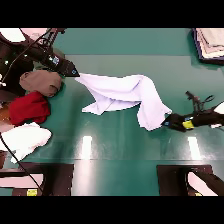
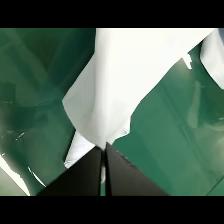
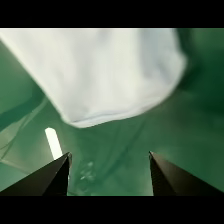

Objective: Fold the shirts.

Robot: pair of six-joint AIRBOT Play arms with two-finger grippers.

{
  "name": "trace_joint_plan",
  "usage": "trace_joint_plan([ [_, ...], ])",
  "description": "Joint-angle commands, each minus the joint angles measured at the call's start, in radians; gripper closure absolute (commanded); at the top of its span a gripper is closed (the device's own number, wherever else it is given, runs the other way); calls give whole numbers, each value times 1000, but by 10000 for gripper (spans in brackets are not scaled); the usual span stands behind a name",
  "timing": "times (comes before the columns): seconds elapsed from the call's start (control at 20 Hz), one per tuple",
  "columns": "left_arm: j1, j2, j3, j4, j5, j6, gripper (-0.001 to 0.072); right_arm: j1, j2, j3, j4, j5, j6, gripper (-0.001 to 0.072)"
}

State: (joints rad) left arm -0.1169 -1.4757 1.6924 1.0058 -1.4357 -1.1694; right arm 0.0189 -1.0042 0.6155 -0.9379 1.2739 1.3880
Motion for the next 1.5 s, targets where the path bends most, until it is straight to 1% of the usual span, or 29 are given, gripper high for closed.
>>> trace_joint_plan([
  [0.0, 2, 8, 0, 12, 6, -32, 682, 116, 10, -123, 126, -153, 54, 158],
  [0.1, 2, 8, 0, 12, 17, -36, 681, 184, 19, -156, 128, -273, 127, 158],
  [0.2, 2, 8, 0, 12, 22, -36, 681, 240, 15, -167, 132, -364, 179, 161],
  [0.25, 2, 8, 0, 12, 23, -36, 681, 264, 5, -166, 136, -395, 193, 162],
  [0.3, 2, 8, 0, 12, 24, -36, 681, 291, -6, -165, 137, -423, 209, 198],
  [0.45, 2, 8, 0, 12, 31, -35, 681, 372, -37, -165, 178, -520, 223, 202],
  [0.55, 2, 8, 0, 12, 30, -35, 681, 410, -29, -165, 184, -606, 247, 285],
  [0.6, 2, 8, 0, 13, 31, -35, 681, 411, -20, -165, 183, -640, 257, 288],
  [0.7, 2, 8, 0, 13, 32, -36, 681, 396, 11, -165, 174, -668, 256, 601],
  [0.75, 2, 8, 0, 13, 35, -36, 681, 381, 33, -165, 174, -676, 252, 692],
  [0.8, 2, 10, 0, 13, 39, -36, 681, 357, 65, -164, 175, -677, 252, 693],
  [0.85, 3, 20, 0, 16, 42, -36, 682, 323, 104, -157, 175, -656, 252, 694],
  [0.9, 3, 40, 3, 41, 45, -36, 682, 270, 151, -129, 156, -598, 252, 694],
  [1.05, 3, 155, 3, 165, 63, -57, 682, 45, 269, 43, -8, -319, 253, 695],
  [1.15, 3, 238, 3, 211, 66, -57, 681, -119, 312, 172, -82, -199, 239, 695],
  [1.3, 3, 354, 3, 221, 122, -72, 681, -335, 301, 367, -81, -90, 157, 695],
  [1.4, 2, 405, 3, 219, 177, -119, 681, -405, 250, 475, -75, -26, 120, 695],
  [1.45, 2, 421, 3, 209, 183, -132, 681, -413, 222, 515, -74, 0, 112, 695],
])
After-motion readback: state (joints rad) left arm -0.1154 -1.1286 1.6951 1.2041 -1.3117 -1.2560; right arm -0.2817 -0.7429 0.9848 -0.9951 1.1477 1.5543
